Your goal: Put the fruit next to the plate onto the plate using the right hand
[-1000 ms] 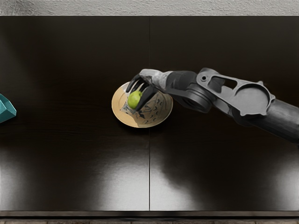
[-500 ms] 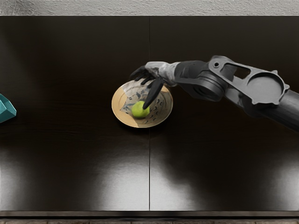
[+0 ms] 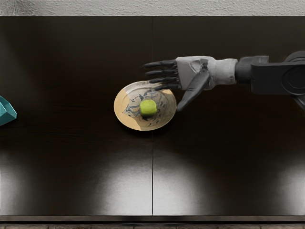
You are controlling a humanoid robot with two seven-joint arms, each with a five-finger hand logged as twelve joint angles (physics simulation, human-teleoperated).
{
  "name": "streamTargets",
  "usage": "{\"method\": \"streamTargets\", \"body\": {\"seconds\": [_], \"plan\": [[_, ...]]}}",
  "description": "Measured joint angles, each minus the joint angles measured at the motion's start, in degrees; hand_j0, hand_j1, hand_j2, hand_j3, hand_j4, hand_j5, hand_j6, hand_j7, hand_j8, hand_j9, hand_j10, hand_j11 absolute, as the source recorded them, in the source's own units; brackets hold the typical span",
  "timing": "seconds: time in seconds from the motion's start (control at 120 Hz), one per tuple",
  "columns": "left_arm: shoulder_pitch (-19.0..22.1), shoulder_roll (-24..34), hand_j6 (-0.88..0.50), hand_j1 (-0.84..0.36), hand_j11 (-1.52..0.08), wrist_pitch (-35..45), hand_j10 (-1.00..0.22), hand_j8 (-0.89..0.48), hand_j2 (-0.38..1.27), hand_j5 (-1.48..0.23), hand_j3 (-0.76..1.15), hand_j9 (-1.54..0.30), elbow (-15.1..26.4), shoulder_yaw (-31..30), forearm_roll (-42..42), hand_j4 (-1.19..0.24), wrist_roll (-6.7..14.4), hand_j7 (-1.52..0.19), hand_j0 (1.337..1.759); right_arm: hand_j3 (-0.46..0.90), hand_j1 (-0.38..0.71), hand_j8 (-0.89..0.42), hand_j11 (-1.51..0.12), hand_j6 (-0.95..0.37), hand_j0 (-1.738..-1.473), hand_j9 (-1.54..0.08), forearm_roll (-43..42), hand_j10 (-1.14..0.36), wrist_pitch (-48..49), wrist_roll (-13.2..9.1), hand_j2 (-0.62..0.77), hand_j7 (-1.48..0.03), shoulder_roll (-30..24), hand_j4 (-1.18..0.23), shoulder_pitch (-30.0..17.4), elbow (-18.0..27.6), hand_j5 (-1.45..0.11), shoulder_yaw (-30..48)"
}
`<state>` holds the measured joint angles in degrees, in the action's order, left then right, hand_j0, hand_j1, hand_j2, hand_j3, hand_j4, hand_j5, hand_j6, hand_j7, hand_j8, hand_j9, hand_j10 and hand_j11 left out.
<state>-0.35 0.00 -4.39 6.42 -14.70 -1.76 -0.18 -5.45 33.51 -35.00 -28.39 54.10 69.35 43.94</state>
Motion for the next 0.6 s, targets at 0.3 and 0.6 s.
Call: {"method": "streamTargets", "body": {"seconds": [0.3, 0.6], "plan": [[0.0, 0.0, -0.25, 0.06, -0.32, 0.0, -0.25, -0.25, 0.05, -0.32, 0.0, -0.32, 0.0, 0.0, 0.0, -0.25, 0.0, -0.32, 1.658, 0.0, -0.3, -0.04, -0.05, -0.04, -1.658, -0.05, 12.0, -0.04, 1.4, 0.0, -0.01, -0.05, -9.0, -0.04, -5.1, -0.3, -0.05, 0.5], [0.0, 0.0, -0.25, 0.06, -0.32, 0.0, -0.25, -0.25, 0.05, -0.32, 0.0, -0.32, 0.0, 0.0, 0.0, -0.25, 0.0, -0.32, 1.658, 0.0, -0.3, -0.04, -0.05, -0.04, -1.658, -0.05, 20.0, -0.04, 1.5, 0.0, -0.01, -0.05, -17.2, -0.04, -9.5, 0.0, -0.05, 0.2]]}}
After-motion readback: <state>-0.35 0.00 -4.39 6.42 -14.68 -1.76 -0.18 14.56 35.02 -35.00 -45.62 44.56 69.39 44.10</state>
